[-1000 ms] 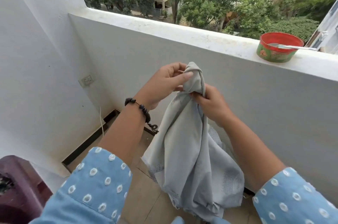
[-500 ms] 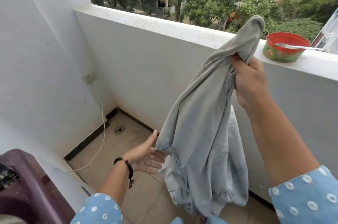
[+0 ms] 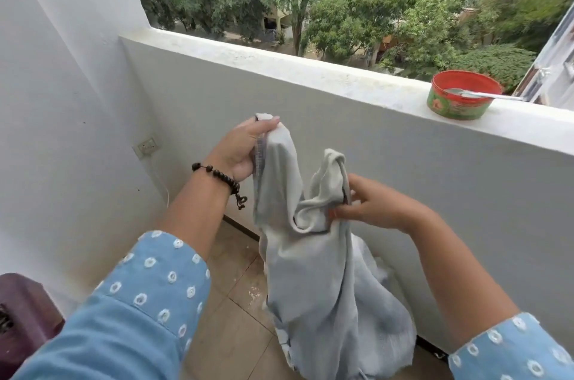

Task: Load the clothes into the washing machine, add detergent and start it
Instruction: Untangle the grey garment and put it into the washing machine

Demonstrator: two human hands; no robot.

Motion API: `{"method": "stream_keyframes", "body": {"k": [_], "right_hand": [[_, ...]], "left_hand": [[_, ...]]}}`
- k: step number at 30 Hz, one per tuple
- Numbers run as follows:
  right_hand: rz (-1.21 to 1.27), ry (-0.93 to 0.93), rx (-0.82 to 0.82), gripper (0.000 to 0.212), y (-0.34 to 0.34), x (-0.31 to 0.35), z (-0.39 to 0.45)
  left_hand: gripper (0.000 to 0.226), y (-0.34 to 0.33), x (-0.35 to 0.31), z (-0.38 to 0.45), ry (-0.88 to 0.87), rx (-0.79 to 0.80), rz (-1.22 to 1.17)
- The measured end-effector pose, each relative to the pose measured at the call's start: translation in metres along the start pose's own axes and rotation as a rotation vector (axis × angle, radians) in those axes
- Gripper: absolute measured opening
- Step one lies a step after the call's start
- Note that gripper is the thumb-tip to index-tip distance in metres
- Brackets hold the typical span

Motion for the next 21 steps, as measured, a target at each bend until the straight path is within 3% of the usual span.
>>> {"method": "stream_keyframes", "body": {"k": [2,4,6,8,12,13,18,21], "right_hand": [[-0.223,-0.068,0.145,0.082,-0.006,-0.01,0.002],[-0.16,-0.015,0.033,0.101,0.009,-0.006,0.007],[0.066,0.103,-0.125,0.108,0.032,0.003,0.009],[0.235,0.21,-0.144,0.102,0.046,0.012,0.011],[0.48,0.348,0.011,0.045,0.058,0.02,0.022],[0.505,0.354,0.031,0.041,0.062,0.02,0.024],[0.358,0.298,0.115,0.054,0.063,0.009,0.032],[0.085,0.173,0.221,0.028,0.033,-0.023,0.048]], "left_hand": [[0.004,-0.023,-0.015,0.002,0.008,0.178,0.133],[0.02,-0.041,-0.018,0.003,0.047,0.342,0.324],[0.029,-0.059,-0.018,0.002,0.057,0.483,0.545],[0.022,-0.08,-0.023,0.001,0.034,0.562,0.722],[0.012,-0.11,-0.037,0.002,-0.059,0.548,0.97],[0.011,-0.113,-0.04,0.004,-0.099,0.511,1.001],[0.018,-0.108,-0.064,0.0,-0.227,0.339,0.939],[0.027,-0.098,-0.097,-0.008,-0.362,0.157,0.872]]}}
Point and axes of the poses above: each hand's wrist, its own z-axis towards the middle knuckle, its own y-axis out of the back of the hand, x = y × z, the point moved 6 cm from there along z, towards the middle knuckle, and after that the axes turned 10 degrees about -y, right-handed, at the moved point
